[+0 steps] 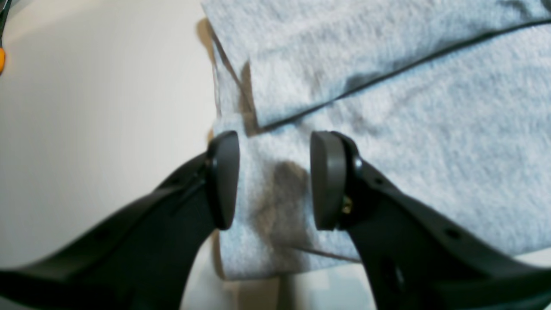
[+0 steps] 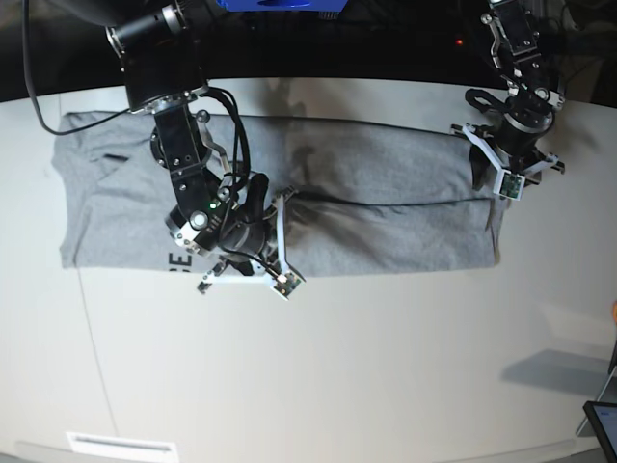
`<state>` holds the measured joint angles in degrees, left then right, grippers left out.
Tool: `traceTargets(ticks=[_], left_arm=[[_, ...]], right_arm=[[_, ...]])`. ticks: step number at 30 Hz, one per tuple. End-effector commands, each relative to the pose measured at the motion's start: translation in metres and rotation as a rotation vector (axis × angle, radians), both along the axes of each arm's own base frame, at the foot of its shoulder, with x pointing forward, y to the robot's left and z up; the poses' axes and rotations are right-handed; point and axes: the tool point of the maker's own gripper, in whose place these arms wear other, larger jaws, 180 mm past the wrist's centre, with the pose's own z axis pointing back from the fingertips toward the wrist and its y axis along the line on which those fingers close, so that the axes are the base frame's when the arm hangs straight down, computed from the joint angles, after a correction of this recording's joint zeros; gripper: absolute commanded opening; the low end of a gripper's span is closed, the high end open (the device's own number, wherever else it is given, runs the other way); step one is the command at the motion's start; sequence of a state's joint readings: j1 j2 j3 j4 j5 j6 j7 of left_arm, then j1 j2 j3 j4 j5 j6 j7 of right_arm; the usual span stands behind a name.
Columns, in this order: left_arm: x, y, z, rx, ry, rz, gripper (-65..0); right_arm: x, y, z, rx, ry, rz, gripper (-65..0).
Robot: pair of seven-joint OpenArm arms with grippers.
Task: Fold the T-shirt properly
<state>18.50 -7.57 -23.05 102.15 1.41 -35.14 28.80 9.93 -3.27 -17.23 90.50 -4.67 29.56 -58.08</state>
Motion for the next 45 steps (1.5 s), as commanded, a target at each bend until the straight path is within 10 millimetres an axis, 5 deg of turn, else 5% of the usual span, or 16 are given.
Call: traceTargets(ticks=[1, 7, 15, 22, 32, 40, 45], left_arm=[[0.003, 0.008, 0.006, 0.013, -0.020, 0.006, -38.0], [-0.007, 0.032, -0.012, 0.040, 0.053, 0.011, -38.0], [-0.008, 0.042, -0.007, 0.052, 0.043, 0.038, -38.0], [-0.007, 0.045, -0.004, 0.060, 0.038, 0.038, -38.0], [-0.007, 0.040, -0.005, 0.047, 0.036, 0.034, -38.0], [0.010, 0.002, 0.065, 0.062, -0.163, -0.035, -38.0], [0.037, -0.005, 0.079, -0.029, -0.213, -0.011, -37.6]], right_arm=[[0.007, 0.004, 0.008, 0.023, -0.030, 0.007, -65.0], [0.001, -0.004, -0.014, 0.001, 0.025, 0.001, -65.0], [-0.022, -0.014, -0.034, -0.044, 0.102, -0.010, -65.0], [-0.041, -0.016, -0.022, -0.045, 0.089, -0.020, -65.0], [-0.033, -0.017, 0.001, -0.047, 0.031, -0.026, -65.0], [-0.028, -0.002, 0.011, 0.042, -0.065, 0.024, -65.0], [-0.029, -0.009, 0.004, 0.042, -0.065, 0.021, -65.0]])
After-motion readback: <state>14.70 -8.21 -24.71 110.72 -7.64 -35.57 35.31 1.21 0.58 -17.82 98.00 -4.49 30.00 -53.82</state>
